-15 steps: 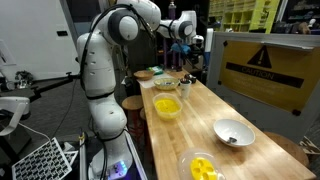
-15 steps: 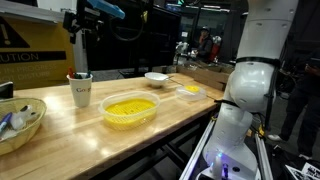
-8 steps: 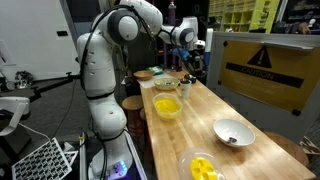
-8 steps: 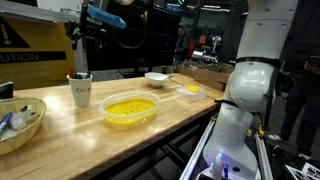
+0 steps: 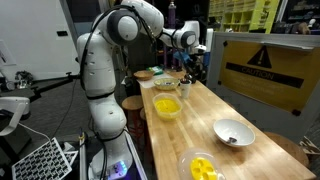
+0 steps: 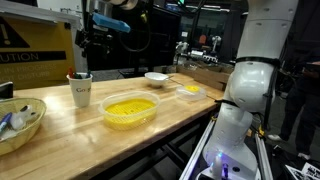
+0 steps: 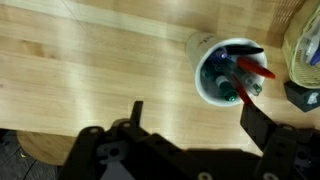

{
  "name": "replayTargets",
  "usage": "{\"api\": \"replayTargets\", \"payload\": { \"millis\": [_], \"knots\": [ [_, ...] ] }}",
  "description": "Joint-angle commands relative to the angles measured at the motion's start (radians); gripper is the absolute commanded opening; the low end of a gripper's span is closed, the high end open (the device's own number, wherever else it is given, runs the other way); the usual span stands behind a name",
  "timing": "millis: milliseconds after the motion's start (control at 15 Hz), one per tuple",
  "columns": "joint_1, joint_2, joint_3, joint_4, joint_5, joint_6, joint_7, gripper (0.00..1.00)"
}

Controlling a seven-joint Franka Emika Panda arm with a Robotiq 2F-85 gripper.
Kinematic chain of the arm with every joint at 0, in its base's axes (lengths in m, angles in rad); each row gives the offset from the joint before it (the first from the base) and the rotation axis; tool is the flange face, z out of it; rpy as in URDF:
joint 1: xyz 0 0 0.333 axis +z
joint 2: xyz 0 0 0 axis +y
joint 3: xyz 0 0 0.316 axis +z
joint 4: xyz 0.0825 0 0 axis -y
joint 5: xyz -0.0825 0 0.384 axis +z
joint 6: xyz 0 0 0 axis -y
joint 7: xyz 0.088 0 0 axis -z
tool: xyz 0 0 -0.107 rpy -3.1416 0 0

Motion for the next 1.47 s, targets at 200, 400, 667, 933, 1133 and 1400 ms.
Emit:
{"api": "replayTargets", "payload": {
  "millis": [200,400,667,933,1133,1400],
  "knots": [
    [0.015,-0.048,0.012,-0.054,-0.053,-0.109,-0.003,1.00],
    [0.024,-0.050,0.020,-0.057,-0.078,-0.135,-0.009,1.00],
    [0.037,-0.056,0.034,-0.059,-0.103,-0.147,-0.025,1.00],
    [0.044,-0.064,0.044,-0.063,-0.105,-0.142,-0.062,1.00],
    [0.045,-0.068,0.047,-0.058,-0.108,-0.139,-0.112,1.00],
    [0.044,-0.064,0.048,-0.044,-0.103,-0.148,-0.189,1.00]
  ]
}}
